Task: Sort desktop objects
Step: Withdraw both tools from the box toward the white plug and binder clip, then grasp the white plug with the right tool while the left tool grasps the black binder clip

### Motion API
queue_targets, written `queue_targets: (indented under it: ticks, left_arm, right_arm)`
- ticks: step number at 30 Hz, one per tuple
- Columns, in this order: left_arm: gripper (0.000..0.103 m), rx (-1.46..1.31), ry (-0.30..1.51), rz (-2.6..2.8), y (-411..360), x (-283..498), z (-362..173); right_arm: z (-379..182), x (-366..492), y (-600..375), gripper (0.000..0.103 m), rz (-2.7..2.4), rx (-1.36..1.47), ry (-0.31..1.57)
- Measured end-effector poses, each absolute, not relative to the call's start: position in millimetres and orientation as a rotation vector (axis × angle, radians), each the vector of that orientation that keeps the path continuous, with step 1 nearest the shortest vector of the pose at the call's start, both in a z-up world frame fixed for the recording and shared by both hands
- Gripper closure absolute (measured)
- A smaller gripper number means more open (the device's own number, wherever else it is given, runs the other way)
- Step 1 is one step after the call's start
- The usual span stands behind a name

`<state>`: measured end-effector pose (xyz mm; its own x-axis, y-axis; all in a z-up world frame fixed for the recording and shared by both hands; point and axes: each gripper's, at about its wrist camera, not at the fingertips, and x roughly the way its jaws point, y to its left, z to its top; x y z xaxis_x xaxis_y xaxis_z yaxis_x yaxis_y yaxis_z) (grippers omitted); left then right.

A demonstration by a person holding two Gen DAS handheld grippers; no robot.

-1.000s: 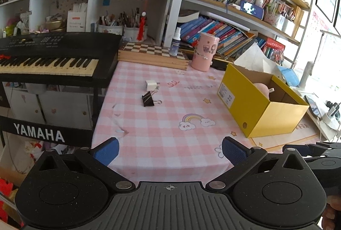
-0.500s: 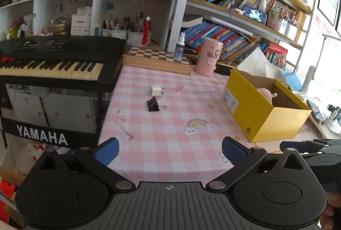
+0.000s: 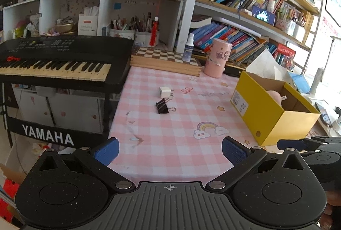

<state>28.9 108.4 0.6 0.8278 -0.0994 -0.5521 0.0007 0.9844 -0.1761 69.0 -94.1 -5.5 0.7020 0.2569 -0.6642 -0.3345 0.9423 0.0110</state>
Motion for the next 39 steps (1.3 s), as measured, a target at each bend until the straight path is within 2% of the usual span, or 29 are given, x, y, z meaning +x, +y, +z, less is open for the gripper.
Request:
queue_targets:
  ticks: [23,28,36,39]
  left_arm:
    - [0.002,-0.172,0.689,0.008,105,113,-23]
    - [0.009,-0.147,0.707,0.035,103,139,-28]
    - [0.032,-0.124,0.742,0.043,90,188,-47]
    - [0.037,-0.109,0.751,0.048,83,206,-55]
  right_arm:
    - [-25,158,-87,0.025,0.394,-0.142,0.811]
    - [-25,186,-84,0.025,0.416,-0.131,0.814]
    - [-20,229,-80,0.033,0.433,-0.113,0.799]
    - [-19,245,-77,0.033,0.445,-0.112,0.799]
